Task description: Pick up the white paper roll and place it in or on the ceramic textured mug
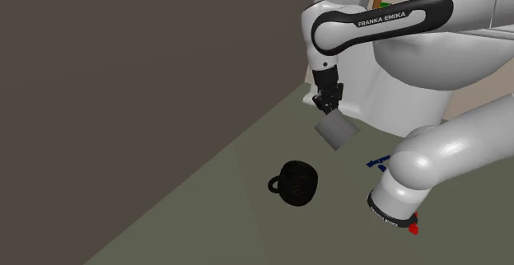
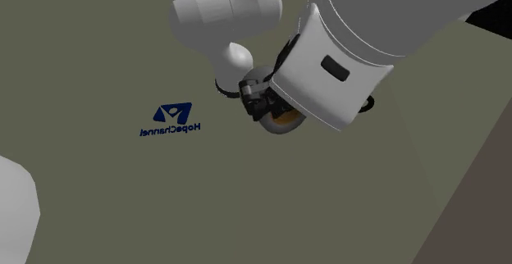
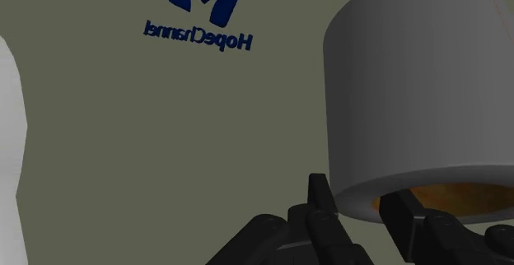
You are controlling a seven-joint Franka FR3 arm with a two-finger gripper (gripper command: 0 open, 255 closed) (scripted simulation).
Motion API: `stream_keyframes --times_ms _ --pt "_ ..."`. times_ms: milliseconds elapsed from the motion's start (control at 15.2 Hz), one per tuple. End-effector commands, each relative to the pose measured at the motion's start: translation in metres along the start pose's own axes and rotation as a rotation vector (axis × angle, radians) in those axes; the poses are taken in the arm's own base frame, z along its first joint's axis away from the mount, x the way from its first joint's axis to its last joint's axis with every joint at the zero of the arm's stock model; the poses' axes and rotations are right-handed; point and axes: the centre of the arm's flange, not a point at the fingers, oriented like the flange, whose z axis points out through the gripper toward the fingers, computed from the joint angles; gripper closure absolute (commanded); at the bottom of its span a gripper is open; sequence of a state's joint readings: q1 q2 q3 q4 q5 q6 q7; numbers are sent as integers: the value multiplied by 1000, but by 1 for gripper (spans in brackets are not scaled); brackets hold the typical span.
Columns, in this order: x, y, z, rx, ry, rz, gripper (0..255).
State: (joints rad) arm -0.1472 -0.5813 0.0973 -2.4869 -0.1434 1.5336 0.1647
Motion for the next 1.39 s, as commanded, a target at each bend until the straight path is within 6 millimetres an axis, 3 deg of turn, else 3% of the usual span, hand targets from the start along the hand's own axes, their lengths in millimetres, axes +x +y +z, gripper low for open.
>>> stream_keyframes --times_ms 0,330,1320 --pt "-5 3 -10 0 0 0 255" --pt "-12 9 -32 0 0 0 255" --pt "-41 -179 -88 0 0 0 255"
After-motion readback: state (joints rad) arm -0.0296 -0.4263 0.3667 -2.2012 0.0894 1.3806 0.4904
